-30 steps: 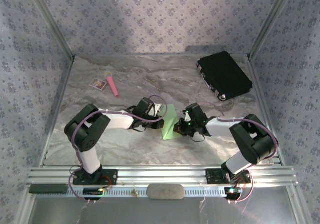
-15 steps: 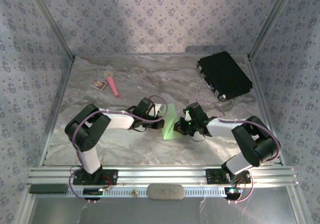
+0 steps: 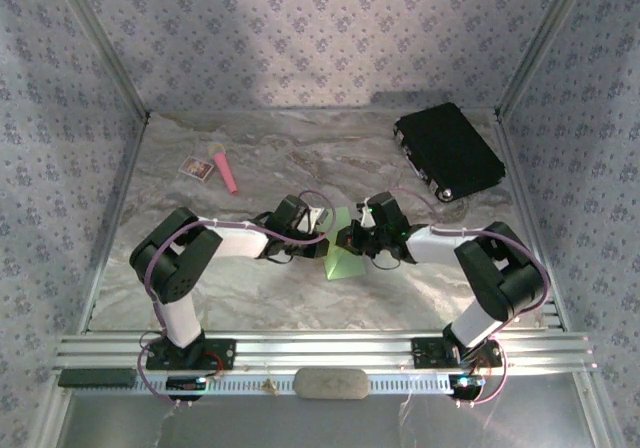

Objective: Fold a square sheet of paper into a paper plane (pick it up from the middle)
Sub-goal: Fold the triangle a second time at the center of the table.

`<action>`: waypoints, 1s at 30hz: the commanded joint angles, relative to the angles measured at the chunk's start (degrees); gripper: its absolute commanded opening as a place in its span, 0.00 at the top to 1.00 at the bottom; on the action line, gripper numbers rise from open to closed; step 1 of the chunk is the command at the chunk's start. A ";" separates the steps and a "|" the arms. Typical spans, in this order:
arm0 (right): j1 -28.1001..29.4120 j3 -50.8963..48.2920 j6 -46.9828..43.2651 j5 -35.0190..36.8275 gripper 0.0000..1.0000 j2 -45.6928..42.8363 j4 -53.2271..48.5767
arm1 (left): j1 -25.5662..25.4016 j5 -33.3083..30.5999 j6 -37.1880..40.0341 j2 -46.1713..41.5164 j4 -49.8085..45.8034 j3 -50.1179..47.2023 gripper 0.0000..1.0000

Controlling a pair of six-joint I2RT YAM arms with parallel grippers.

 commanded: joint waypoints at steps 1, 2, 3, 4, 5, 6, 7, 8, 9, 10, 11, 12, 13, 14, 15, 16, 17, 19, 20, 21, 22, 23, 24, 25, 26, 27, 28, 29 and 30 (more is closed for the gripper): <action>0.04 1.42 0.69 -1.78 1.00 2.25 -0.13 | -0.22 0.16 0.85 1.39 -1.12 0.83 1.00; -0.07 1.50 0.46 -1.69 1.00 2.76 -0.79 | -0.21 0.20 0.85 1.37 -1.14 0.78 1.00; -0.22 1.42 0.20 -1.48 1.00 3.34 -1.48 | -0.22 0.20 0.90 1.37 -1.10 0.77 1.00; -0.36 1.08 0.12 -1.23 1.00 3.65 -1.95 | -0.23 0.24 0.84 1.37 -1.12 0.93 1.00; -0.56 0.29 0.18 -0.96 1.00 3.79 -1.82 | -0.22 0.31 0.89 1.37 -1.30 0.93 1.00; -0.65 -0.51 0.25 -0.58 1.00 3.84 -1.69 | -0.23 0.39 0.93 1.37 -1.38 1.00 1.00; -0.73 -1.21 0.29 -0.21 1.00 3.80 -1.88 | -0.18 0.40 1.02 1.41 -1.43 1.03 1.00; -0.80 -2.07 0.34 0.14 1.00 3.76 -2.01 | -0.23 0.32 1.10 1.41 -1.62 1.07 1.00; -0.92 -2.98 0.43 0.54 1.00 3.79 -2.00 | -0.22 0.33 1.15 1.46 -1.72 1.07 1.00; -0.94 -3.71 0.64 0.74 1.00 3.79 -1.77 | -0.21 0.50 1.16 1.58 -1.74 1.10 1.00; -1.00 -4.54 0.94 0.88 1.00 3.77 -1.42 | -0.17 0.64 1.19 1.76 -1.73 1.13 1.00; -1.17 -5.05 1.01 0.97 1.00 3.79 -1.18 | -0.21 0.88 1.11 1.93 -1.82 1.29 1.00; -1.22 -5.38 1.17 1.16 1.00 3.79 -1.33 | -0.18 1.05 1.11 2.06 -1.82 1.37 1.00; -1.43 -5.57 1.26 1.29 1.00 3.71 -1.55 | -0.16 1.17 1.11 2.23 -1.94 1.46 1.00; -1.57 -5.66 1.30 1.20 1.00 3.76 -1.43 | -0.24 1.30 1.11 2.42 -2.00 1.54 1.00; -1.67 -5.54 1.24 1.12 1.00 3.62 -1.26 | -0.21 1.37 1.11 2.46 -2.10 1.63 1.00; -1.68 -5.25 1.09 0.95 1.00 3.39 -1.22 | -0.18 1.43 1.16 2.51 -2.28 1.69 1.00; -1.67 -4.14 0.54 0.44 1.00 2.42 -1.56 | -0.17 1.52 1.20 2.51 -2.57 1.75 1.00; -1.68 -3.32 0.09 0.34 1.00 1.71 -2.22 | -0.23 1.44 1.29 2.51 -2.84 1.77 1.00; -1.71 -2.45 -0.33 0.51 1.00 1.03 -3.11 | -0.22 1.42 1.37 2.42 -3.07 1.83 1.00; -1.76 -1.62 -0.80 0.68 1.00 0.42 -3.93 | -0.22 1.46 1.46 2.51 -3.29 2.00 1.00; -1.89 -0.69 -1.31 0.85 1.00 -0.09 -4.77 | -0.17 1.42 1.42 2.51 -3.44 1.98 1.00; -2.11 0.11 -1.81 0.84 1.00 -0.24 -5.53 | -0.21 1.43 1.46 2.47 -3.42 1.95 1.00; -2.28 0.82 -2.02 0.70 1.00 -0.12 -5.93 | -0.23 1.37 1.46 2.50 -3.47 1.83 1.00; -2.51 1.47 -2.44 0.31 1.00 0.30 -6.23 | -0.19 1.44 1.46 2.50 -3.40 1.86 1.00; -2.84 2.04 -2.64 0.01 1.00 1.02 -6.40 | -0.20 1.58 1.46 2.50 -3.43 1.85 1.00; -3.04 2.26 -2.70 -0.31 1.00 1.79 -6.36 | -0.22 1.51 1.46 2.51 -3.49 1.86 1.00; -3.40 2.29 -2.62 -0.64 1.00 2.46 -6.09 | -0.15 1.43 1.46 2.43 -3.56 1.89 1.00; -3.81 2.08 -2.45 -0.94 1.00 3.07 -5.68 | -0.24 1.42 1.46 2.43 -3.57 1.76 1.00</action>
